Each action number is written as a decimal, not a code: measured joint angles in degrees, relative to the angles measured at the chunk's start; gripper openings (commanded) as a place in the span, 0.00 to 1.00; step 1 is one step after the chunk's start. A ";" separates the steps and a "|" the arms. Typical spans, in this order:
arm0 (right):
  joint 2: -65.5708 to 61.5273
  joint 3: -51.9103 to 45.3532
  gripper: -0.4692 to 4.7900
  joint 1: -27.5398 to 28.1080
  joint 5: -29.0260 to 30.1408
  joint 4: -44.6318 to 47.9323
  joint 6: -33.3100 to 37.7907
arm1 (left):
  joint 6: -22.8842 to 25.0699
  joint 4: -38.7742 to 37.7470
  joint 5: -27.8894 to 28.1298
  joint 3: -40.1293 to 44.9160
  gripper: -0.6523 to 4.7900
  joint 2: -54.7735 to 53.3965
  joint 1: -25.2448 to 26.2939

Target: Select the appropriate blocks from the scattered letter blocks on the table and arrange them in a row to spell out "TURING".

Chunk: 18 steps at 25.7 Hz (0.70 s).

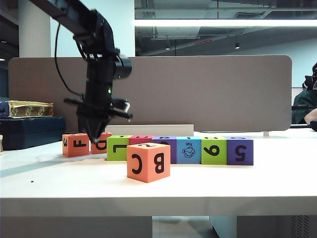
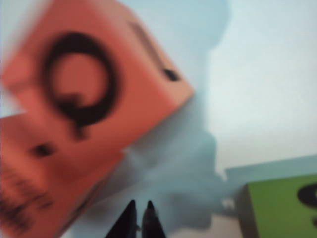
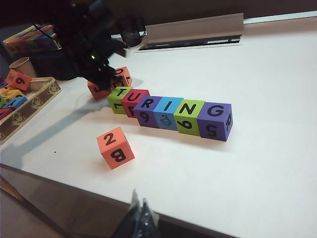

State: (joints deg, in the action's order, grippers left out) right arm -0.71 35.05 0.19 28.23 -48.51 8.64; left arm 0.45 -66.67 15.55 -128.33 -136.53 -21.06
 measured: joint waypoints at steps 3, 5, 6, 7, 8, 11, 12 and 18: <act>0.00 0.00 0.09 0.00 0.00 0.02 0.00 | 0.00 -0.22 -2.47 -2.38 0.15 2.80 -0.24; 0.00 -0.02 0.09 0.00 -0.02 0.02 0.00 | 0.09 -0.24 -6.91 -3.89 0.15 3.74 -0.74; 0.00 0.00 0.09 0.00 0.00 0.04 0.00 | 0.24 0.24 -10.19 -5.33 0.15 3.76 -1.40; 0.00 -0.02 0.09 0.00 0.00 0.02 0.00 | 0.39 1.25 -11.69 -5.64 0.15 3.74 -1.57; 0.00 -0.02 0.09 0.00 -0.02 0.00 0.00 | 0.42 2.51 -12.50 -5.75 0.15 3.74 -2.16; 0.00 -0.02 0.09 0.00 -0.04 0.02 0.00 | 0.42 7.74 -14.01 -5.51 0.15 3.10 -2.93; 0.00 0.00 0.09 0.00 0.00 0.02 0.00 | 0.42 8.70 -14.10 -5.27 0.15 2.82 -3.08; 0.00 0.00 0.09 0.00 0.00 0.00 0.00 | 0.92 8.59 -20.11 -5.16 0.15 -1.57 -3.69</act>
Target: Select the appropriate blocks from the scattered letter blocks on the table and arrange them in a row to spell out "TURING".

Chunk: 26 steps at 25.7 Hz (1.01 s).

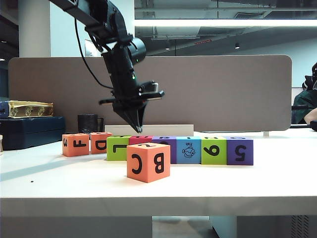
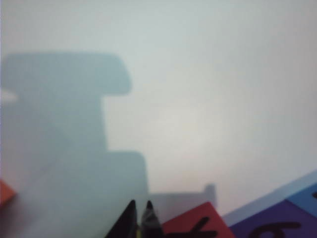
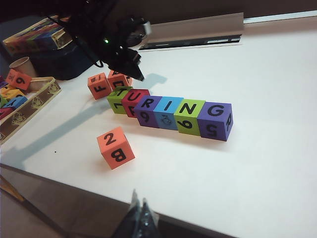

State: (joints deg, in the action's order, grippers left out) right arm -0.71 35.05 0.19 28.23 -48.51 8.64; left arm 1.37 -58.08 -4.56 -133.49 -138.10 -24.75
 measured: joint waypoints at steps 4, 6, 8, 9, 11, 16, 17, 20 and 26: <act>0.00 0.00 0.09 0.00 0.00 0.02 0.00 | 0.15 -0.90 -2.32 0.04 0.15 -0.46 -0.59; 0.00 0.00 0.09 0.00 -0.02 0.02 0.00 | 0.57 -1.25 -3.96 0.17 0.15 -0.59 -0.90; 0.00 0.00 0.09 0.00 -0.04 0.02 0.00 | 1.05 -1.36 -4.33 0.22 0.15 -0.66 -0.98; 0.00 -0.02 0.09 0.00 -0.04 0.02 0.00 | 1.25 -1.49 -4.33 0.22 0.15 -0.66 -1.07; 0.00 0.00 0.09 0.00 -0.02 0.04 0.00 | 1.46 -1.77 -4.39 0.24 0.15 -0.66 -1.22; 0.00 0.00 0.09 0.00 -0.02 0.02 0.00 | 1.64 -2.71 -4.42 0.31 0.15 -0.66 -1.60; 0.00 0.00 0.09 0.00 -0.02 0.02 0.00 | 1.64 -2.80 -4.39 0.31 0.15 -0.66 -1.62; 0.00 0.00 0.09 0.00 -0.02 0.02 0.00 | 1.64 -4.13 -4.44 0.28 0.15 -0.66 -1.60; 0.00 0.00 0.09 0.00 -0.02 0.02 0.00 | 1.62 -5.77 -4.44 0.28 0.15 -0.66 -1.75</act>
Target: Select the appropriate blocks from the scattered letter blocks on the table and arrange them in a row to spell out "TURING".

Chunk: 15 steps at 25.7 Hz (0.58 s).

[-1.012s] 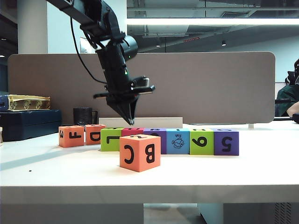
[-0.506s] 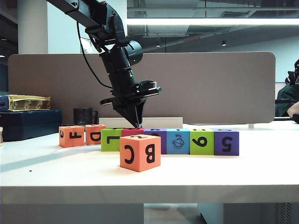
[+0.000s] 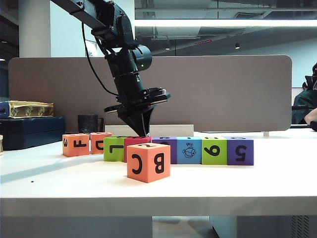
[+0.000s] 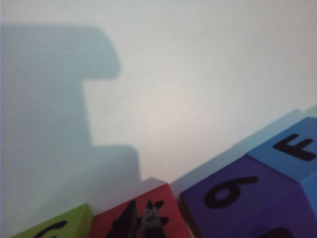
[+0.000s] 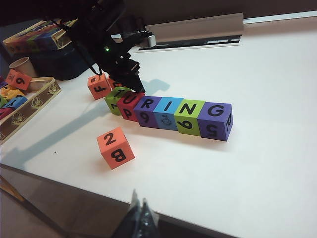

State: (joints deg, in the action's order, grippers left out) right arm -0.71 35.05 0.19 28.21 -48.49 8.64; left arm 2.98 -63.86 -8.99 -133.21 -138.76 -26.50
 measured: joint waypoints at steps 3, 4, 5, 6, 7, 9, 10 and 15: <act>0.00 0.00 0.09 0.00 -0.02 0.00 0.00 | 0.00 -0.61 0.02 0.00 0.15 0.02 -0.55; 0.00 0.00 0.09 0.00 0.00 0.00 0.00 | 0.00 -0.81 0.09 0.00 0.15 0.02 -0.83; 0.00 0.00 0.09 0.00 -0.02 0.00 0.00 | 0.00 -0.85 0.11 0.00 0.15 0.02 -0.94; 0.00 0.00 0.09 0.00 -0.02 -0.02 0.00 | 0.00 -0.87 0.22 -0.02 0.15 0.02 -1.22; 0.00 0.00 0.09 0.00 -0.02 0.00 0.00 | 0.00 -0.85 0.22 -0.02 0.15 0.02 -1.29; 0.00 0.00 0.09 0.00 -0.02 0.00 0.00 | 0.00 -0.94 0.22 -0.20 0.15 0.00 -1.31; 0.00 0.00 0.09 0.00 0.00 0.00 0.00 | 0.00 -1.18 0.24 -0.48 0.15 -0.02 -1.29; 0.00 -0.02 0.09 0.00 0.00 0.00 0.00 | 0.00 -1.25 2.23 -6.16 0.15 -0.07 -1.29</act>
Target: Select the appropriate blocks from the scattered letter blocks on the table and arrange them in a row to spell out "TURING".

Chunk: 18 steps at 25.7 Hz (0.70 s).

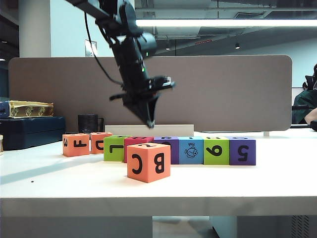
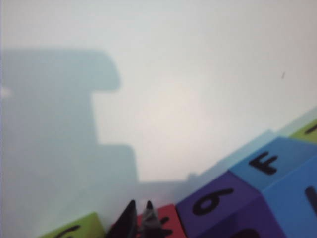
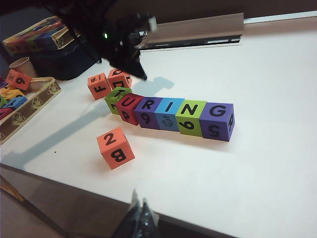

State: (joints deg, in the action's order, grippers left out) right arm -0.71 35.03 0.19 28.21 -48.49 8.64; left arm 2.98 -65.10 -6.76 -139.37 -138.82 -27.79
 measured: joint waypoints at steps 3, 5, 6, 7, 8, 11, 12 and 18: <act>0.00 0.02 0.09 0.00 0.00 0.00 0.00 | 0.02 1.05 6.29 -1.44 0.11 0.20 0.24; 0.00 0.02 0.09 0.00 0.00 0.00 0.00 | 0.00 0.57 8.57 -1.33 0.11 0.07 0.79; 0.00 0.02 0.09 0.00 0.00 0.00 0.00 | 0.02 -0.04 8.96 -1.09 0.11 0.04 1.68; 0.00 0.02 0.09 0.00 -0.02 0.00 0.00 | 0.00 -0.46 9.22 -0.92 0.11 0.04 2.12; 0.00 0.02 0.09 0.00 0.00 0.00 0.00 | 0.00 -0.76 9.49 -0.81 0.11 0.02 3.32; 0.00 0.02 0.09 0.00 0.00 0.02 0.00 | 0.00 -2.16 10.45 -0.79 0.11 0.02 5.03; 0.00 0.00 0.09 0.00 0.00 -0.02 0.00 | 0.00 -2.38 10.47 -0.79 0.11 0.02 5.29; 0.00 0.02 0.09 0.00 0.00 0.00 0.00 | 0.00 -4.17 9.64 -0.52 0.11 -0.04 7.08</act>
State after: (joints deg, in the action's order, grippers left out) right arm -0.71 35.05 0.19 28.21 -48.49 8.64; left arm 2.98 -69.28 2.87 -139.90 -138.87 -20.71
